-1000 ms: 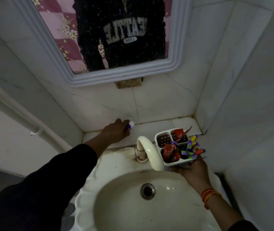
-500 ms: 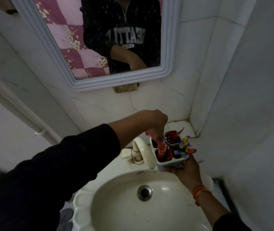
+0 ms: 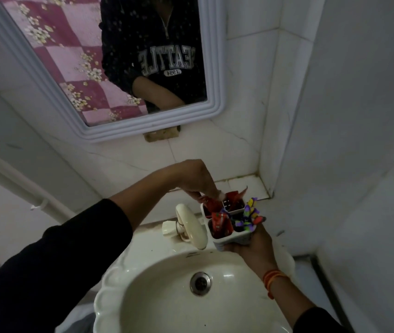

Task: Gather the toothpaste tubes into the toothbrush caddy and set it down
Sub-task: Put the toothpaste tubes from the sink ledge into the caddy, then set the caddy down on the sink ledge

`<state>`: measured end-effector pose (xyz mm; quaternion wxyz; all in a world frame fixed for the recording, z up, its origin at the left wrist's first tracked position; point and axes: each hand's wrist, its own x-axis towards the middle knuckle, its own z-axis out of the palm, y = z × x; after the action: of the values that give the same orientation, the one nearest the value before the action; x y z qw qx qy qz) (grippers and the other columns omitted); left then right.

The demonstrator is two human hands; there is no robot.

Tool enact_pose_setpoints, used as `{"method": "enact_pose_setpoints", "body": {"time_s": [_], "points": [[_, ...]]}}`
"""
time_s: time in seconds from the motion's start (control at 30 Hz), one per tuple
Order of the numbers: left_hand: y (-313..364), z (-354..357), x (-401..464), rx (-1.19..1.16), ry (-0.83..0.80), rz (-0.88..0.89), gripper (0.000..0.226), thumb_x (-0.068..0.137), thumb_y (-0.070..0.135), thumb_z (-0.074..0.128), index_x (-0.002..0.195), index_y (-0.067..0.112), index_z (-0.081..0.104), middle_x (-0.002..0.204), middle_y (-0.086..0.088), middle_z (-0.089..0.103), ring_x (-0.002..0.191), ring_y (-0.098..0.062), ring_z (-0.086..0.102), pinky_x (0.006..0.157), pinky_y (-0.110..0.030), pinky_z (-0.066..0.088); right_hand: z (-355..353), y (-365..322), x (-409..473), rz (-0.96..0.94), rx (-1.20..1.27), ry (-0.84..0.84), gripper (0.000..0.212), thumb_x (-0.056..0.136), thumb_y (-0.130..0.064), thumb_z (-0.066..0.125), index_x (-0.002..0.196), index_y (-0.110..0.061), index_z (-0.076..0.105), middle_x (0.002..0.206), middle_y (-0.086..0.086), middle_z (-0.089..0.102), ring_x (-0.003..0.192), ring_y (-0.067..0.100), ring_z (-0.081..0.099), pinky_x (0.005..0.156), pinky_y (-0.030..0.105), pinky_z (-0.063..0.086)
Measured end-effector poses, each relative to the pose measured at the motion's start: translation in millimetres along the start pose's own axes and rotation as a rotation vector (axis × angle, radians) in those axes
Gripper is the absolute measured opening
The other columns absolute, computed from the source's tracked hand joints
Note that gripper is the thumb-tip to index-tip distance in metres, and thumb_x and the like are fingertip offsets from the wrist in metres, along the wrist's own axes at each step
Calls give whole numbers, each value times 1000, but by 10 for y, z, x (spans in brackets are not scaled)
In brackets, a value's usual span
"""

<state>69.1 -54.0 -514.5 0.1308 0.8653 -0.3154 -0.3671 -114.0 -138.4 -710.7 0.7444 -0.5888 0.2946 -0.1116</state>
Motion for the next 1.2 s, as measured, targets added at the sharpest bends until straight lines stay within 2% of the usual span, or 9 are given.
{"method": "enact_pose_setpoints", "body": {"time_s": [0.13, 0.3, 0.4, 0.53, 0.63, 0.8, 0.97, 1.07, 1.2], "points": [[67, 41, -37, 242, 88, 41, 20, 78, 12, 85, 96, 6, 81, 75, 3, 78, 74, -10, 78, 83, -27, 63, -70, 109, -5, -102, -147, 25, 88, 52, 5, 98, 130, -12, 59, 116, -7, 70, 100, -16, 65, 78, 9, 57], [154, 159, 29, 287, 133, 10, 13, 80, 5, 81, 93, 3, 79, 80, -7, 79, 70, -12, 78, 75, -28, 65, -104, 97, -13, -121, -298, 54, 82, 56, -2, 97, 128, -12, 61, 115, -2, 72, 110, 18, 69, 87, 43, 64], [126, 180, 61, 275, 126, -12, 15, 81, 5, 81, 95, 3, 79, 85, -6, 80, 75, -13, 78, 80, -29, 64, -94, 86, -32, -139, -353, 58, 85, 52, -20, 100, 126, -13, 61, 113, 0, 73, 107, 18, 70, 90, 43, 61], [60, 93, 88, 172, 58, -68, 19, 84, 30, 80, 82, 11, 76, 70, 5, 75, 58, -4, 71, 65, -18, 60, -91, 47, -76, -152, -350, 61, 87, 49, -28, 100, 126, -17, 62, 112, -3, 73, 106, 16, 71, 89, 46, 62], [-34, 53, 169, -107, 56, -154, 61, 93, 61, 54, 106, 4, 71, 97, -6, 77, 72, -13, 72, 65, -24, 59, -101, 97, -23, -135, -264, 60, 101, 34, -39, 103, 126, -31, 62, 118, -9, 74, 117, 20, 68, 89, 57, 61], [-21, 320, 269, -288, -34, -242, 81, 98, 65, 38, 135, -6, 49, 122, -23, 65, 89, -32, 73, 80, -41, 64, -113, 74, -26, -167, -303, 62, 81, 42, -25, 101, 110, -51, 65, 111, -14, 77, 113, 14, 69, 91, 49, 62], [47, 174, 416, -537, 142, -168, 80, 97, 67, 39, 132, -3, 55, 118, -18, 69, 98, -31, 72, 85, -43, 63, -201, -242, 61, -242, -370, 133, 65, 59, 0, 96, 112, -24, 67, 101, -15, 71, 101, 10, 69, 74, -4, 48], [168, 79, 487, -797, 236, -131, 65, 100, 60, 41, 131, 6, 55, 100, -13, 67, 86, -23, 65, 73, -33, 55, -262, -485, 340, -270, -380, 189, 63, 65, 12, 89, 122, -4, 68, 106, -3, 69, 105, 16, 65, 73, -6, 43], [267, 133, 705, -1051, 284, -135, 45, 101, 50, 45, 126, 14, 55, 97, -11, 66, 88, -23, 61, 78, -33, 49, -321, -667, 651, -228, -401, 179, 70, 73, 16, 82, 136, 2, 56, 122, 14, 67, 111, 22, 61, 78, 2, 49]]}}
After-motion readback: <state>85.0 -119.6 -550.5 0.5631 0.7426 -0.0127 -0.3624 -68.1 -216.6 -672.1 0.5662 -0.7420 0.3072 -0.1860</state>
